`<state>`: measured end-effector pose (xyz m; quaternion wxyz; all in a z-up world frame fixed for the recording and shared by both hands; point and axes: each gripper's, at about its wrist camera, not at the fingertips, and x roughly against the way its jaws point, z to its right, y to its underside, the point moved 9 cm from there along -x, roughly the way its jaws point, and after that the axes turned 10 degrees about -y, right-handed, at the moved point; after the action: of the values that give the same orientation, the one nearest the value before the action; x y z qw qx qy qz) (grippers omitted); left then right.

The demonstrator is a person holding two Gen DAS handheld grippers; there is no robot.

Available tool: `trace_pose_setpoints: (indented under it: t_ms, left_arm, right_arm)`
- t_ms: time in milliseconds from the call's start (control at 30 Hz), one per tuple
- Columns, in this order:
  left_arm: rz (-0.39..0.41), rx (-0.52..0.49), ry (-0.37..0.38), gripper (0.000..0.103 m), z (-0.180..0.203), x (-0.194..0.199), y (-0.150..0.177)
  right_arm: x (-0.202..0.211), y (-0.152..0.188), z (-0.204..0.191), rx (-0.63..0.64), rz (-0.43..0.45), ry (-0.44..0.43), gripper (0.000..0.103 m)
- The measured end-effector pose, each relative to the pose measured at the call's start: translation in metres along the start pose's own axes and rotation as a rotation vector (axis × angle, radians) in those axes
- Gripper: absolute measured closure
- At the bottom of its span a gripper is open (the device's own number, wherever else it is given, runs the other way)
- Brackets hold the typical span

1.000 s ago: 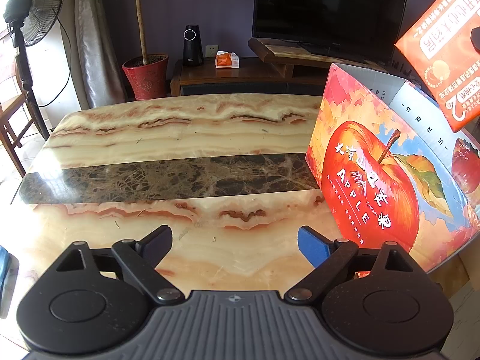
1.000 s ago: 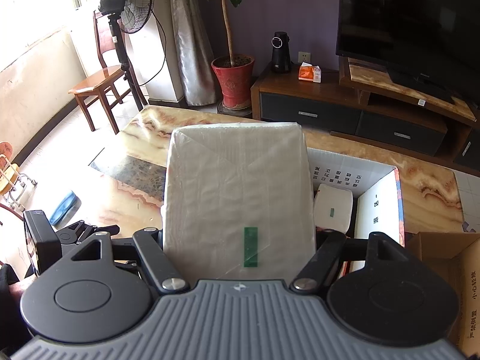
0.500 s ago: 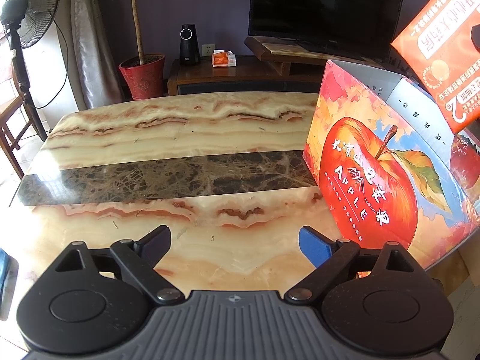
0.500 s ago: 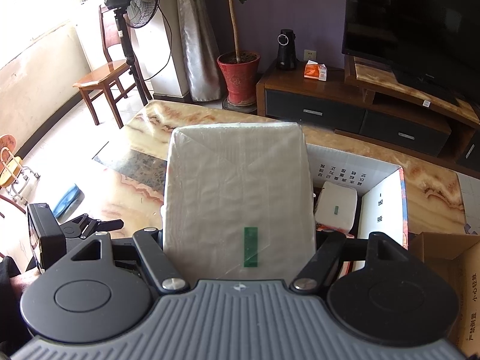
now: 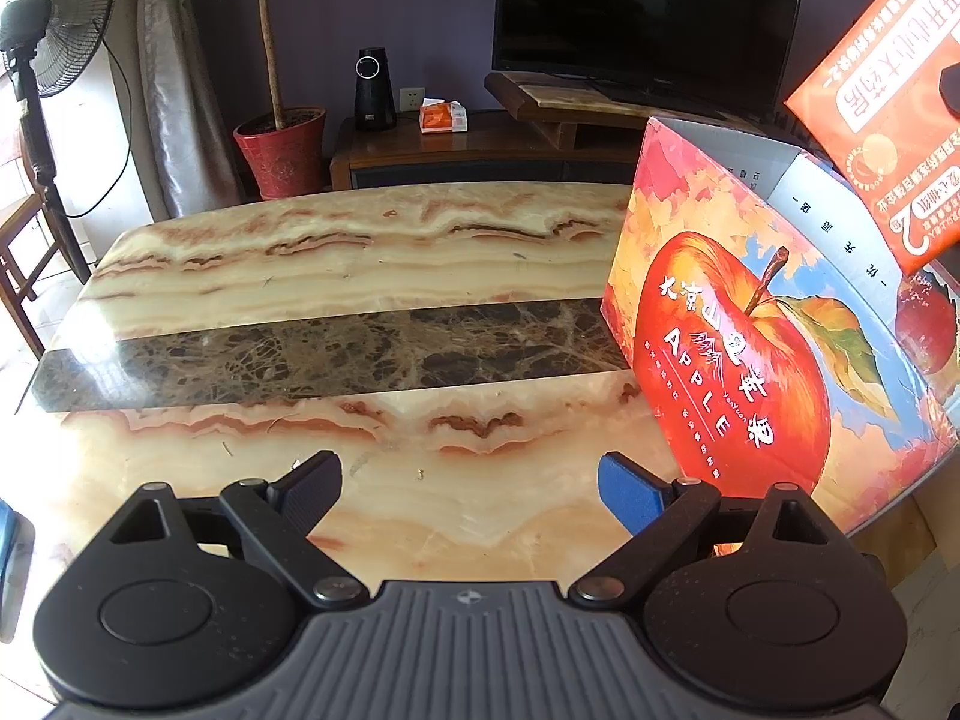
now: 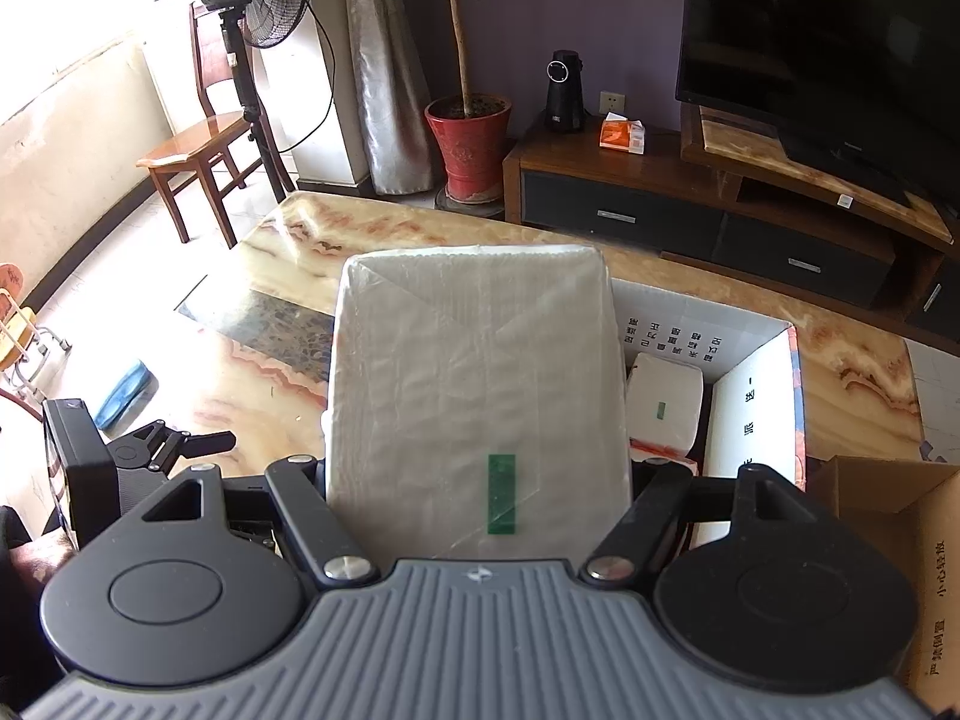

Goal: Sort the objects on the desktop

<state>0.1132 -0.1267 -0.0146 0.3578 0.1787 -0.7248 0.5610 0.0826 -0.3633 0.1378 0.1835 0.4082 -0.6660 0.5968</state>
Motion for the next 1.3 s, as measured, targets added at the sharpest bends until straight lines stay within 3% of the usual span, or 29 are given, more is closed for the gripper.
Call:
trace_pose_setpoints:
  t_ms: [500, 933, 1300]
  left_arm:
    - [-0.003, -0.008, 0.022, 0.01, 0.004, 0.001, 0.001]
    - [0.035, -0.064, 0.085, 0.01, 0.02, 0.011, 0.003]
    - [0.044, -0.078, 0.087, 0.01, 0.022, 0.012, 0.003]
  right_arm:
    - [0.001, 0.004, 0.016, -0.019, -0.004, 0.063, 0.028]
    - [0.019, -0.009, 0.034, -0.208, 0.122, -0.084, 0.028]
    - [0.022, -0.016, 0.008, -0.223, 0.118, -0.222, 0.028]
